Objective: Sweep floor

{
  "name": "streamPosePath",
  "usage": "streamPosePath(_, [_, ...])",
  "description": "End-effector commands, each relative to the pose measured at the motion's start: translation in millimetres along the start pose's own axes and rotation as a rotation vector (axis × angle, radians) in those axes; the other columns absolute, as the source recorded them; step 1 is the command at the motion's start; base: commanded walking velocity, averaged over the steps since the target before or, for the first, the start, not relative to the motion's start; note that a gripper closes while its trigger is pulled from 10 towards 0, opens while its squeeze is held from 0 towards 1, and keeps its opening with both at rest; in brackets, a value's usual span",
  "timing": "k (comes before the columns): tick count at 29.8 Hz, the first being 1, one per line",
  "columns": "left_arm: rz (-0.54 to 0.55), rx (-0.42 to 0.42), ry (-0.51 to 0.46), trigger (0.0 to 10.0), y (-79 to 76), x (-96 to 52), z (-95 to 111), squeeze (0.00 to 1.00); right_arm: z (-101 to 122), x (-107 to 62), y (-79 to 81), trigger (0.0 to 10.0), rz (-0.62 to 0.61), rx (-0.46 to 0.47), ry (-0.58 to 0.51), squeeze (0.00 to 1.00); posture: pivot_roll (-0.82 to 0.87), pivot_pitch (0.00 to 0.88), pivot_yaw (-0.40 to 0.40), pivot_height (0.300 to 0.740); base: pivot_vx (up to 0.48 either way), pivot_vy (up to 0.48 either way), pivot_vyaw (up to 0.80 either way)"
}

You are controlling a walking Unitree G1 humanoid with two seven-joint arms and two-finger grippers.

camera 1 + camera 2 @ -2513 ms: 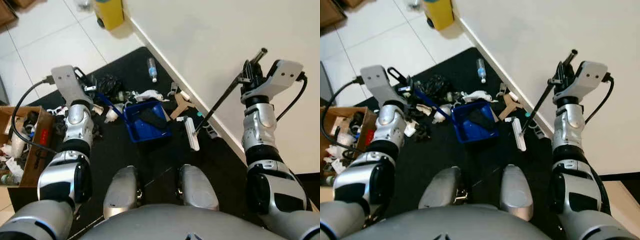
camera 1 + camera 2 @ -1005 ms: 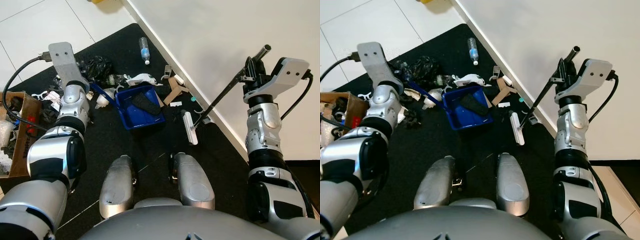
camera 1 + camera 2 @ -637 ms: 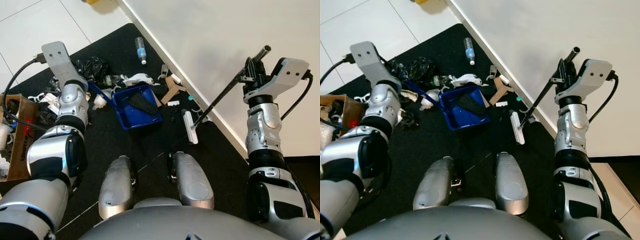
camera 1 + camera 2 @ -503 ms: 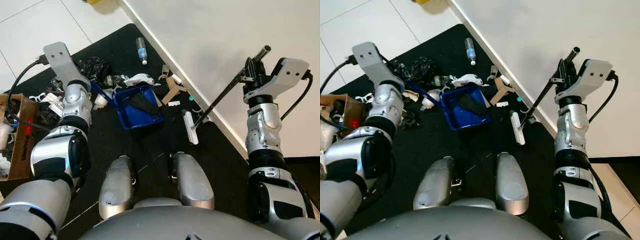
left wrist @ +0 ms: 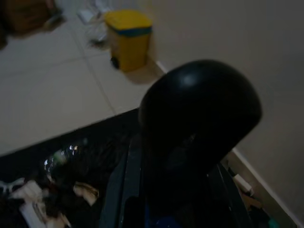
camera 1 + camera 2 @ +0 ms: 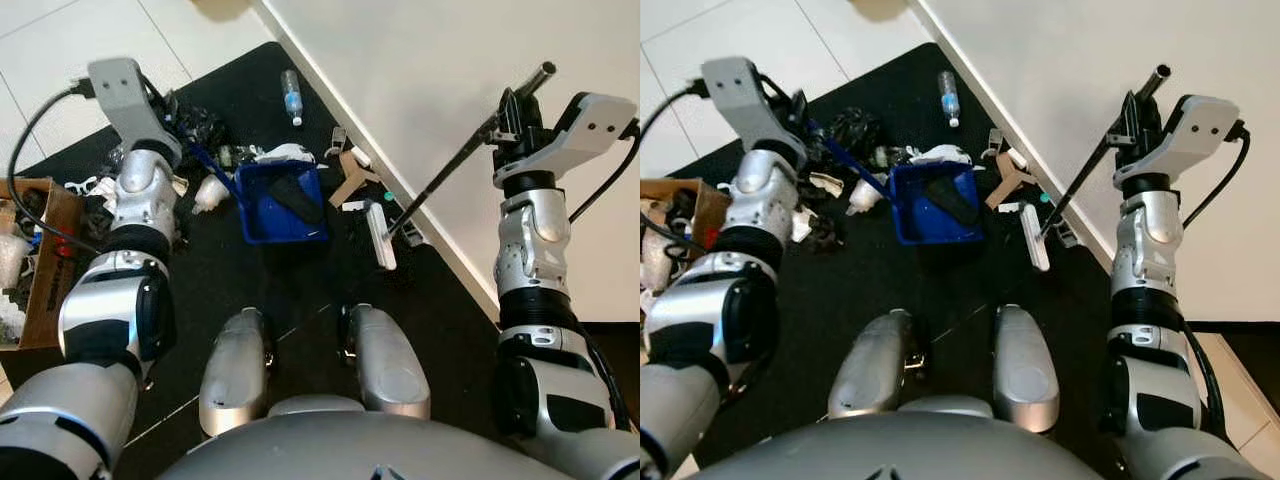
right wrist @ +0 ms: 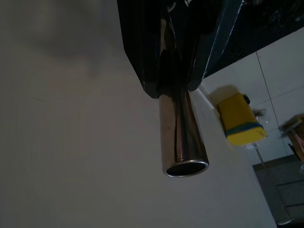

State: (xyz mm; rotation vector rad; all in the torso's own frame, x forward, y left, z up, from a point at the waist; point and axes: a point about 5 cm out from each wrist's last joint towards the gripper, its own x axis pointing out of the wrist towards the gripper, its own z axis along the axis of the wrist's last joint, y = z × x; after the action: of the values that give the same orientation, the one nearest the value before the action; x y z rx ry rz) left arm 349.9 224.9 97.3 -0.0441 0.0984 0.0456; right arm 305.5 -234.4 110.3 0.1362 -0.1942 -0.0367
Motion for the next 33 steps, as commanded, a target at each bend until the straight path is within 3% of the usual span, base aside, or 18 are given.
streamPosePath(1, [-0.024,0.029,-0.016,10.0,5.0,-0.5,7,0.0,3,0.5,-2.9,10.0,-0.009,-0.002,-0.015,0.0,0.02,0.086,0.001,0.74,0.0,0.0,0.0])
streamPosePath(3, [-0.103,0.062,0.05,10.0,8.3,-7.4,1,0.0,3,0.5,-5.0,10.0,-0.017,-0.003,-0.01,0.0,0.03,0.084,0.001,0.74,0.0,0.0,0.0])
streamPosePath(7, [-0.119,0.061,0.081,10.0,9.0,-10.0,-1,0.0,3,0.9,-5.3,10.0,-0.02,-0.003,-0.006,0.0,0.04,0.082,0.0,0.74,0.0,0.0,0.0])
streamPosePath(18, [-0.034,-0.122,0.165,10.0,-6.6,-8.3,0,0.0,0,4.5,6.9,10.0,-0.002,0.007,-0.009,0.0,0.04,0.063,0.009,0.74,0.0,0.0,0.0])
streamPosePath(33, [-0.049,-0.054,0.106,10.0,-11.9,-12.7,20,0.0,-2,7.5,12.5,10.0,0.003,0.021,-0.011,0.0,0.06,0.043,0.019,0.74,0.0,0.0,0.0])
